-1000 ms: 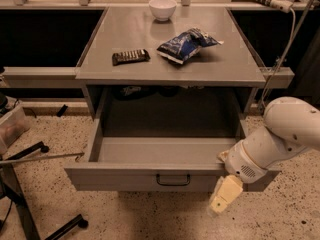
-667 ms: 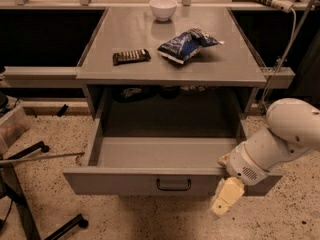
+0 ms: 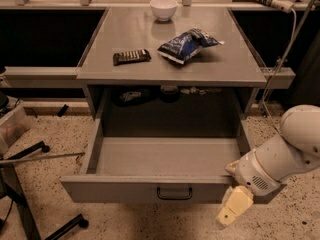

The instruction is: Open top drawer

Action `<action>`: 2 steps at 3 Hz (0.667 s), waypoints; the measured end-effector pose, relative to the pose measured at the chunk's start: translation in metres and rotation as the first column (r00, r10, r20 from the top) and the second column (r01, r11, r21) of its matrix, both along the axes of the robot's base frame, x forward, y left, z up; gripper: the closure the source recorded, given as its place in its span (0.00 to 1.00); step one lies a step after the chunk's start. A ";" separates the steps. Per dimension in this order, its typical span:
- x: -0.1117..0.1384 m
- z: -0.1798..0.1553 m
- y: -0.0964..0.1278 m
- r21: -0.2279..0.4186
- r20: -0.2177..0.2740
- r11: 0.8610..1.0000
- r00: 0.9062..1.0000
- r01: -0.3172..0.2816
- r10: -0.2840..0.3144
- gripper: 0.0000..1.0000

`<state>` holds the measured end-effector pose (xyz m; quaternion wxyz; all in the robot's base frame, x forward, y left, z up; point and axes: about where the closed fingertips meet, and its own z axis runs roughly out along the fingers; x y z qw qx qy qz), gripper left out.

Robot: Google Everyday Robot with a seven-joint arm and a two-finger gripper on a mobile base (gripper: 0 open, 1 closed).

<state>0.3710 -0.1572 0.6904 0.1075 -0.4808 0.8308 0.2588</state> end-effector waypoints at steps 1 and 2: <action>-0.006 -0.009 0.012 0.065 -0.033 0.998 0.999 -0.026 0.029 0.00; -0.008 -0.006 0.013 0.074 -0.040 0.997 0.999 -0.026 0.029 0.00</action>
Offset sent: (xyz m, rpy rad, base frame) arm -0.0823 0.0117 -0.0272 0.1336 0.1728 -0.0080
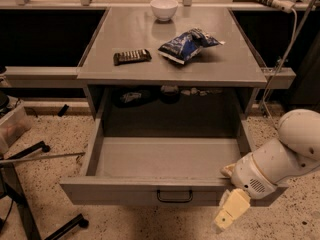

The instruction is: Open top drawer

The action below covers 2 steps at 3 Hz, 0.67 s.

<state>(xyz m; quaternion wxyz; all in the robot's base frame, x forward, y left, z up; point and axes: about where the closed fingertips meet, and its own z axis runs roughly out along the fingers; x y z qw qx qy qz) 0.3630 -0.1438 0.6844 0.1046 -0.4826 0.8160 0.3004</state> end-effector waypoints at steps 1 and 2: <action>-0.012 0.000 -0.002 0.006 -0.015 1.000 1.000 0.017 -0.017 0.00; -0.029 0.001 -0.007 0.001 -0.033 0.999 0.998 0.050 -0.050 0.00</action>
Offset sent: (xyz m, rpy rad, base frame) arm -0.1584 -0.0416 0.0001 0.0160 0.1574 -0.2323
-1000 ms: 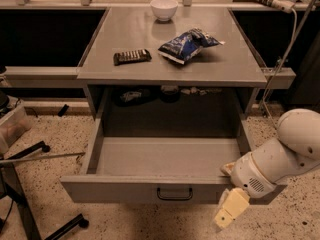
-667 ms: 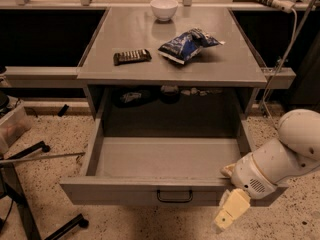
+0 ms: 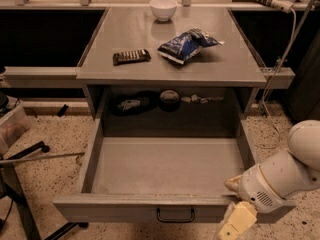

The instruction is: Open top drawer

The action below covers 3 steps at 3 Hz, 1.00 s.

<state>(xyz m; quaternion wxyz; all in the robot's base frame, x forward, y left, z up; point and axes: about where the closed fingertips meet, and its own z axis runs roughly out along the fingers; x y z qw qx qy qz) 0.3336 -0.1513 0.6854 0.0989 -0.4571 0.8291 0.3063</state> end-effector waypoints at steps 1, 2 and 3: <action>0.000 0.000 0.000 0.000 0.000 1.000 1.000 0.000 0.000 0.00; -0.014 -0.003 0.001 0.009 -0.023 1.000 1.000 -0.017 0.017 0.00; -0.027 -0.003 0.001 0.019 -0.040 1.000 0.999 -0.012 0.013 0.00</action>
Offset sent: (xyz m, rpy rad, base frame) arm -0.0306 0.0009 -0.0076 0.0221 0.0520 0.0314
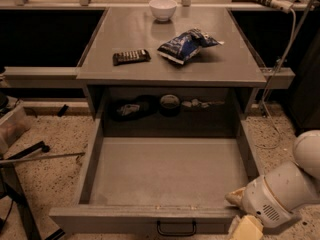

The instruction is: Open top drawer

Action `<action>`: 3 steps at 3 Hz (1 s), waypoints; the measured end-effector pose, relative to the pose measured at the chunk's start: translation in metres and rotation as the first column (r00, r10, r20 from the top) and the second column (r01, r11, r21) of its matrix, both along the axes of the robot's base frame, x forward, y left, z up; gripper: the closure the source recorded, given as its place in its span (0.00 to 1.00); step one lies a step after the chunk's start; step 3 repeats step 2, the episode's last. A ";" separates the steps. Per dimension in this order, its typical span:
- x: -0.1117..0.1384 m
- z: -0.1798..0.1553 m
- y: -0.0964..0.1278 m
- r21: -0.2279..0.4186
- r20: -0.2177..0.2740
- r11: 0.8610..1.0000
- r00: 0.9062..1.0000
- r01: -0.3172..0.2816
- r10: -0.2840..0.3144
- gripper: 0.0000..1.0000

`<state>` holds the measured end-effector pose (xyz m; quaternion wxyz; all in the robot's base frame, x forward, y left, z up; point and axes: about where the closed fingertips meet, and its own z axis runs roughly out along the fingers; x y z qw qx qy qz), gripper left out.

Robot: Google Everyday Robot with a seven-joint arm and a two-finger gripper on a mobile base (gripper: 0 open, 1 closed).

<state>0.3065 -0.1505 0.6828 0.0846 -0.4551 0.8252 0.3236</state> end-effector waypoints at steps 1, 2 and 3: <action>-0.036 0.010 -0.002 0.031 0.001 0.999 0.999 0.041 -0.041 0.00; -0.036 0.010 -0.002 0.031 0.001 0.999 0.999 0.041 -0.041 0.00; -0.036 0.010 -0.002 0.031 0.001 0.999 0.999 0.041 -0.041 0.00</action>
Offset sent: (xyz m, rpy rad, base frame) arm -0.1642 -0.0405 0.0062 0.1050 0.0802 -0.2885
